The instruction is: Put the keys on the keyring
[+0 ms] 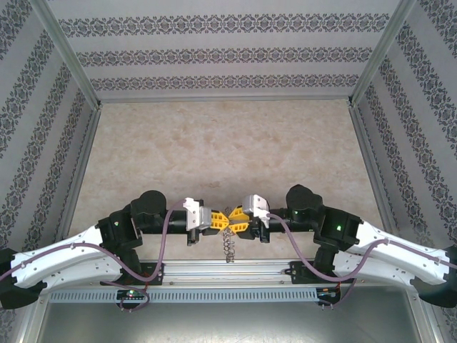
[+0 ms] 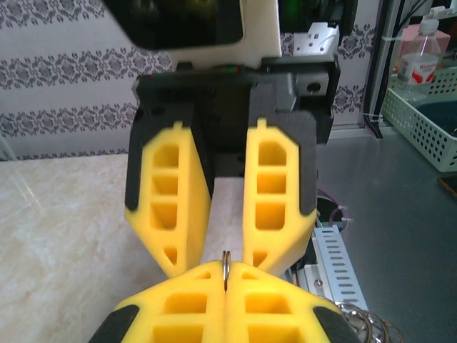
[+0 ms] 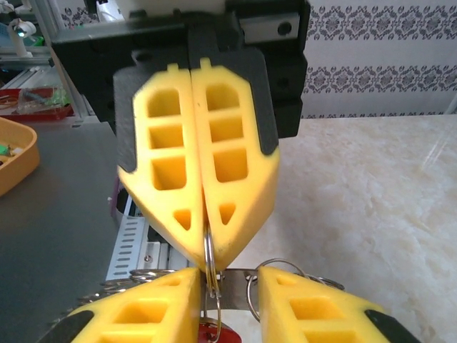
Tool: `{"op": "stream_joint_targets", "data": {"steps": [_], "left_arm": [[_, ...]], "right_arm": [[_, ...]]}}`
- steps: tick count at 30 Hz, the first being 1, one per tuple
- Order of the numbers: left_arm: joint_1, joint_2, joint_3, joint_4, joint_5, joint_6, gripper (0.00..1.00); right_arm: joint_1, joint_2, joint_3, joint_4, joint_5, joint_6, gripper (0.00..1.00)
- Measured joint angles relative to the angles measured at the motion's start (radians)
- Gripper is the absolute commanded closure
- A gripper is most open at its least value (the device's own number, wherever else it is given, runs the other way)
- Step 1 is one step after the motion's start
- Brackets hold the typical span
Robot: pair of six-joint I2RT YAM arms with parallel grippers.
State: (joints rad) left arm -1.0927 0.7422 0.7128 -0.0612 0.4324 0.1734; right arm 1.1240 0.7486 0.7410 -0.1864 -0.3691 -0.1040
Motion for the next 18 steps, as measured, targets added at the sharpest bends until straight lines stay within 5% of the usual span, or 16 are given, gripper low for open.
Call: {"op": "stream_joint_targets", "data": {"steps": [9,14,18], "left_arm": [[0.002,-0.014,-0.015,0.010,0.002,-0.019,1.00],[0.002,-0.009,-0.014,0.038,0.008,-0.025,1.00],[0.001,0.035,0.035,-0.012,-0.002,-0.015,0.83]], "right_arm": [[0.006,-0.001,0.000,-0.001,-0.011,-0.016,1.00],[0.006,-0.021,-0.001,0.004,-0.010,-0.026,1.00],[0.006,-0.056,-0.020,0.001,0.021,-0.031,1.00]]}}
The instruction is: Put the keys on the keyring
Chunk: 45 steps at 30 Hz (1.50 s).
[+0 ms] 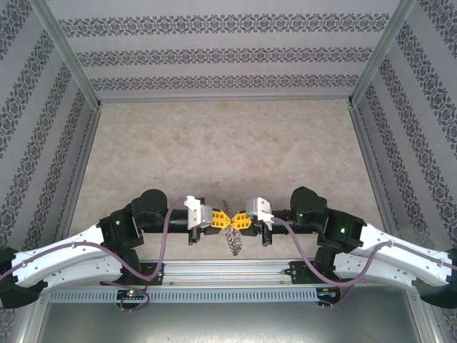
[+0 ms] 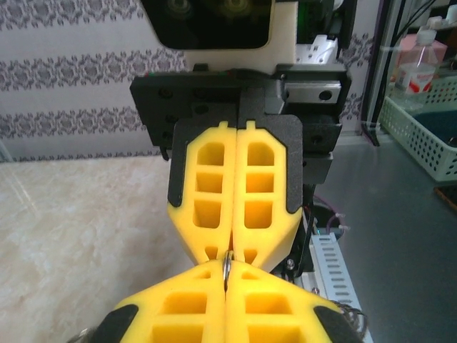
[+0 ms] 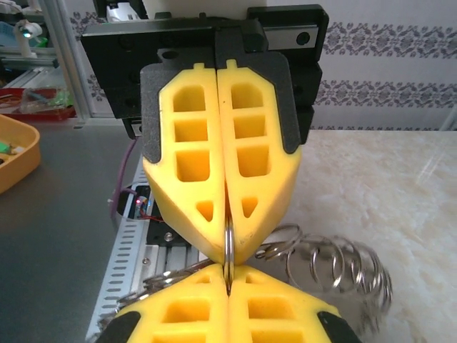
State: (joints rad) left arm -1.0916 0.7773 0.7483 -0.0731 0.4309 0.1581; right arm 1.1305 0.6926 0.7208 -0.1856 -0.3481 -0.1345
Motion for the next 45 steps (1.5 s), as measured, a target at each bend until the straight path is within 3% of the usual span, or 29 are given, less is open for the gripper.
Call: {"op": "stream_joint_targets", "data": {"steps": [7,14,22,32,41,44,45], "left_arm": [[-0.002,0.106,0.224,-0.264,-0.135,0.065,0.70],[-0.003,0.194,0.291,-0.399,-0.197,0.106,0.69],[-0.008,0.243,0.306,-0.430,-0.200,0.127,0.69],[-0.009,0.258,0.307,-0.444,-0.199,0.143,0.85],[-0.009,0.258,0.279,-0.441,-0.188,0.146,0.88],[-0.009,0.253,0.275,-0.440,-0.188,0.154,1.00],[-0.009,0.248,0.270,-0.438,-0.188,0.155,1.00]], "right_arm": [[0.000,-0.014,0.017,-0.107,0.129,-0.028,1.00],[0.000,0.031,0.031,-0.179,0.187,-0.037,1.00],[-0.001,0.064,0.063,-0.201,0.202,-0.053,1.00],[-0.001,0.102,0.070,-0.200,0.199,-0.056,1.00],[-0.001,0.104,0.071,-0.203,0.185,-0.066,1.00],[-0.003,0.109,0.072,-0.203,0.182,-0.074,1.00],[-0.003,0.110,0.073,-0.204,0.182,-0.075,1.00]]}}
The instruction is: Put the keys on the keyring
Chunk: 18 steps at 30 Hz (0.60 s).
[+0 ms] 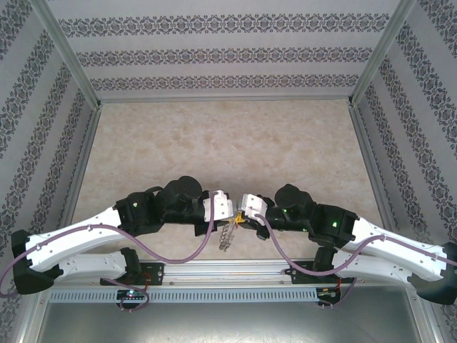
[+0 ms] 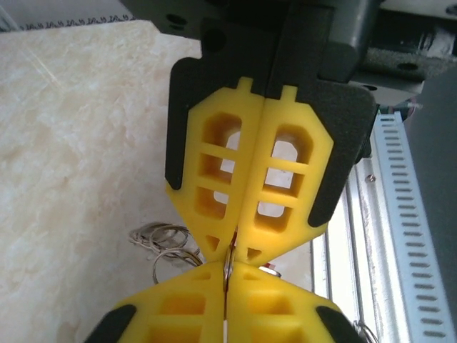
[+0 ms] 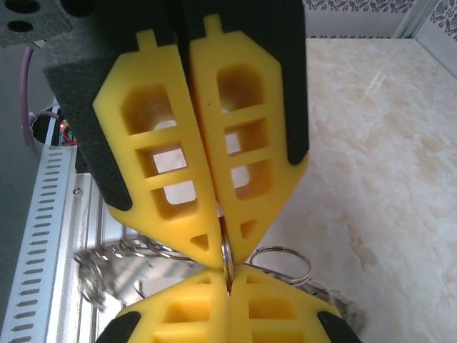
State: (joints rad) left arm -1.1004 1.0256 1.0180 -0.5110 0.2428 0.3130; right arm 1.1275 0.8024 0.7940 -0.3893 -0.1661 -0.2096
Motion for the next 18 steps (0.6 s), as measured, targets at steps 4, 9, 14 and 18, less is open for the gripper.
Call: {"op": "stream_joint_targets", "data": {"steps": [4,9,14,18], "left_arm": [[0.000,-0.024,-0.016,0.006,0.011,0.002,1.00],[0.000,-0.074,-0.057,0.045,0.040,-0.002,1.00],[0.000,-0.151,-0.111,0.106,0.074,-0.018,1.00],[0.000,-0.190,-0.154,0.174,0.098,-0.035,1.00]], "right_arm": [[0.000,0.010,0.007,0.003,-0.016,0.000,0.96],[0.000,0.002,0.008,0.026,-0.056,0.013,0.79],[0.000,-0.037,-0.004,0.060,-0.110,0.035,0.80],[0.000,-0.059,-0.015,0.075,-0.132,0.052,0.84]]}}
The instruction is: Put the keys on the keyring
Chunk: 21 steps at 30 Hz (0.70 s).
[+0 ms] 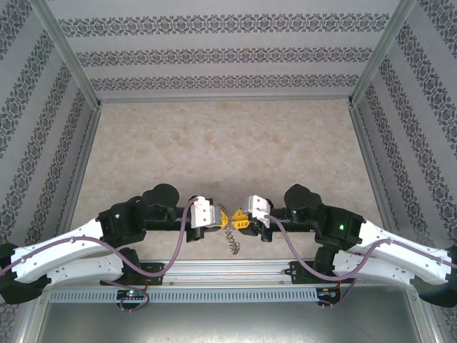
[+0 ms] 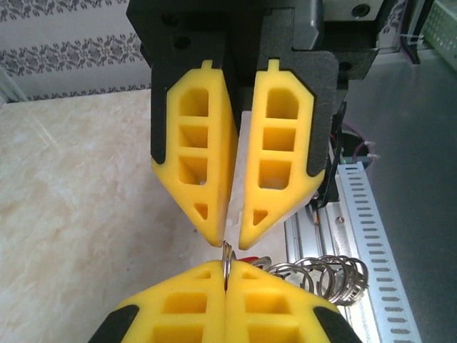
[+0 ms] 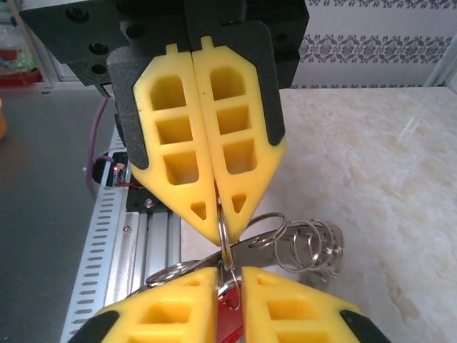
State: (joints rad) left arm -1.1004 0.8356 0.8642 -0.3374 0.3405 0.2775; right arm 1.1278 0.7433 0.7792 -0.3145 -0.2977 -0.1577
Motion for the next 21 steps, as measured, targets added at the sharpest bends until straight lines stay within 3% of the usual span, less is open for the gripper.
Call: {"op": "stream_joint_targets", "data": {"steps": [9,21], "left_arm": [[0.000,-0.010,-0.020,0.073,0.026,-0.017,1.00],[0.000,-0.031,-0.056,0.152,0.048,-0.044,1.00]], "right_arm": [[0.000,-0.004,-0.002,0.007,-0.011,0.021,0.89],[0.000,-0.019,-0.028,0.028,-0.022,0.026,0.82]]}}
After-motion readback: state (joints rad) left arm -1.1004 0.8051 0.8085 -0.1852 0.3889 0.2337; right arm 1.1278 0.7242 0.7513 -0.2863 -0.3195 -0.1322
